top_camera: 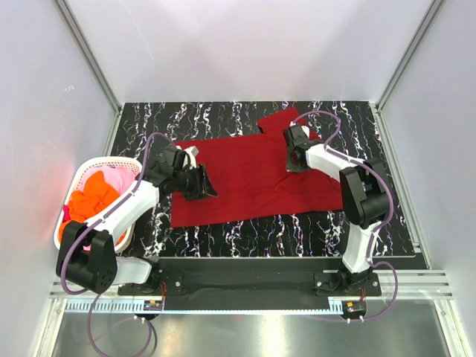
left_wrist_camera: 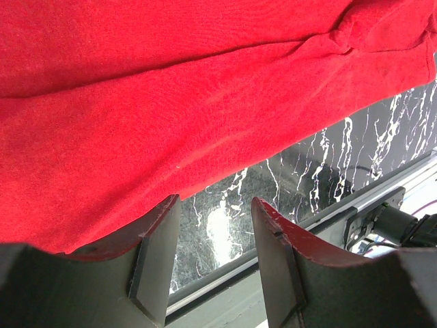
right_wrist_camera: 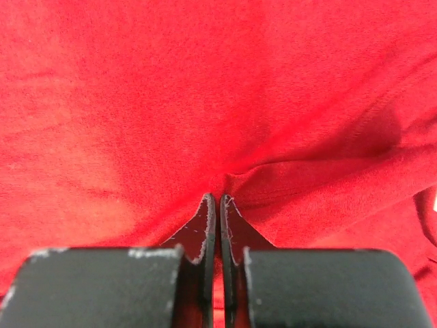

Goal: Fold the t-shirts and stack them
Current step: Fold the tshirt

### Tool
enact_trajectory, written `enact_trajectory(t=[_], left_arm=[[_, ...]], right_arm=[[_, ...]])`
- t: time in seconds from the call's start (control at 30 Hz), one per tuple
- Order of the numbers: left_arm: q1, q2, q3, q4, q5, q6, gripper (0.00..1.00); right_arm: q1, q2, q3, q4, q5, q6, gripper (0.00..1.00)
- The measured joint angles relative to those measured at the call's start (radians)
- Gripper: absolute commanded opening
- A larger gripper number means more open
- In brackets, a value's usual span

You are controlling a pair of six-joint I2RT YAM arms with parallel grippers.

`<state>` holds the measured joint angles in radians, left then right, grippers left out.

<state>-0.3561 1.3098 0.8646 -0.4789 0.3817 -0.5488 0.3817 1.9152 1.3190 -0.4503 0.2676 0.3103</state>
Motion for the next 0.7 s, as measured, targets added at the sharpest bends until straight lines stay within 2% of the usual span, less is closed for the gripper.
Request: enact_trajectory(t=[0.37,0.7], left_arm=[[0.000,0.000,-0.001,0.003,-0.022,-0.021,0.50],[-0.002,0.000,-0.021,0.010,-0.050,-0.032,0.50]], right_arm=[[0.004,-0.122,-0.201,0.255,-0.042,0.002,0.04],[0.008,-0.145,-0.271,0.463,-0.111,0.012,0.06]])
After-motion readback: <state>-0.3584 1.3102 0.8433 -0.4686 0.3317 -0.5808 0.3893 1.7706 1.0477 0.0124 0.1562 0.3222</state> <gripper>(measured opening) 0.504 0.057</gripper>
